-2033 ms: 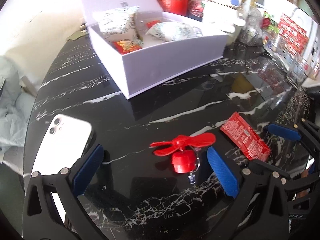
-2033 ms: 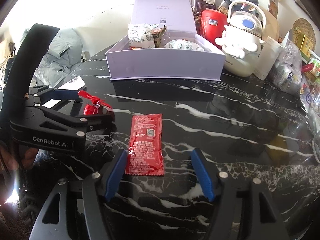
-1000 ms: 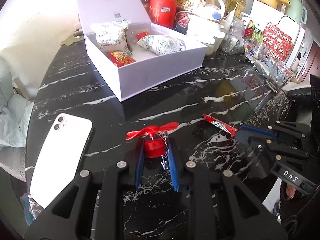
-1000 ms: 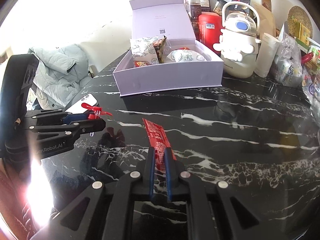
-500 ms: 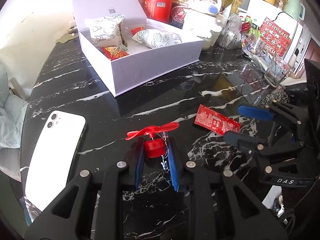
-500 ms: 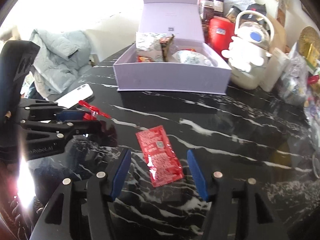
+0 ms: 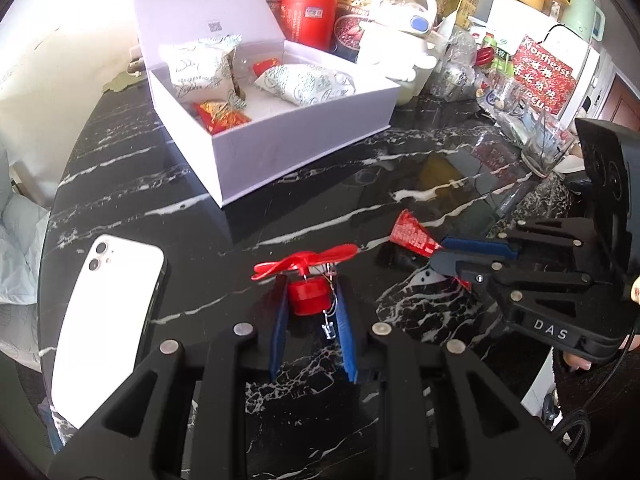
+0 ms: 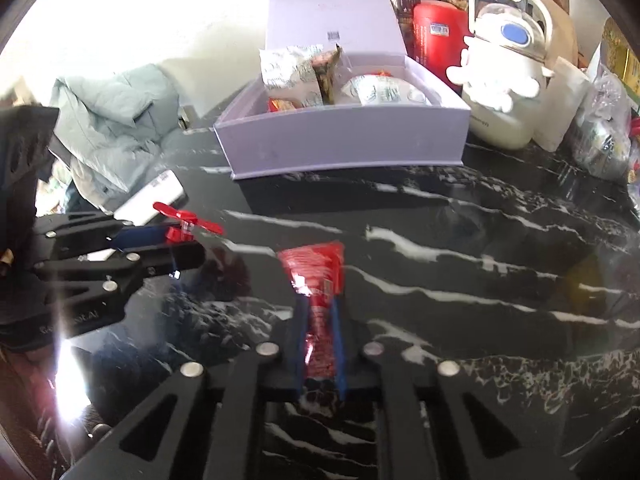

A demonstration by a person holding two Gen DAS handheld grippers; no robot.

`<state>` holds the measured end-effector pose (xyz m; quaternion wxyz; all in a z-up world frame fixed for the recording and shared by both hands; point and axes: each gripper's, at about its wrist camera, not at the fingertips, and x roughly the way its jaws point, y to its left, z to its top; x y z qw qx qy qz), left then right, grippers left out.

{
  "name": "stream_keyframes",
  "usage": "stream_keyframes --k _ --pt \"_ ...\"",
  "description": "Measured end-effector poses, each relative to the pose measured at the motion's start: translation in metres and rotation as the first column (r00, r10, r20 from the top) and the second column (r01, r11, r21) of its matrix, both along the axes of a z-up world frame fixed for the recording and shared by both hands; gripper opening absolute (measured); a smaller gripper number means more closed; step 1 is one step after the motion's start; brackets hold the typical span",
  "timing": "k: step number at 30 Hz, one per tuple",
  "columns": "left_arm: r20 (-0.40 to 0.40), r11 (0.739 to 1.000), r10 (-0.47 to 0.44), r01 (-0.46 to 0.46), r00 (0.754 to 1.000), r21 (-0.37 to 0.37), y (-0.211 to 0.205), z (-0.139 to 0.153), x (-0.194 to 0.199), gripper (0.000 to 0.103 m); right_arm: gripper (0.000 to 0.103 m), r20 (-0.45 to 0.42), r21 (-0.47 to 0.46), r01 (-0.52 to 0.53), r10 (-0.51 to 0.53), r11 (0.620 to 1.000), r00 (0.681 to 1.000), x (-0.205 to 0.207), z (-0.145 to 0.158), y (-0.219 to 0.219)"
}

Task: Organize objects
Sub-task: 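Carry the fan keychain and sauce sachet over the lavender box with both tools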

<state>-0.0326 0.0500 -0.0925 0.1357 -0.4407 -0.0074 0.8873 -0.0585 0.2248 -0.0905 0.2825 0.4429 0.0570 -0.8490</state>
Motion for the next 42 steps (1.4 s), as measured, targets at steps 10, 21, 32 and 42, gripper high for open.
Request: stream_keyframes --k 10,21,32,42 --pt "-0.058 1.0 0.006 -0.006 0.998 -0.003 -0.005 0.031 -0.008 0.021 0.008 -0.068 -0.015 -0.014 0.013 1.0 0.998 0.0 0.035 -0.007" --pt "-0.144 1.0 0.012 -0.015 0.99 -0.015 -0.012 0.071 -0.024 0.021 0.008 -0.171 -0.024 -0.071 0.066 0.997 0.983 -0.009 0.083 -0.023" --pt "-0.192 0.998 0.02 -0.03 0.981 -0.052 -0.021 0.093 -0.05 0.021 0.008 -0.212 -0.017 -0.113 0.107 0.993 0.971 -0.034 0.105 -0.043" --pt "-0.161 0.998 0.005 -0.016 0.987 -0.067 -0.022 0.086 -0.091 0.021 0.008 -0.188 -0.02 -0.121 0.115 0.992 0.975 -0.076 0.098 -0.05"
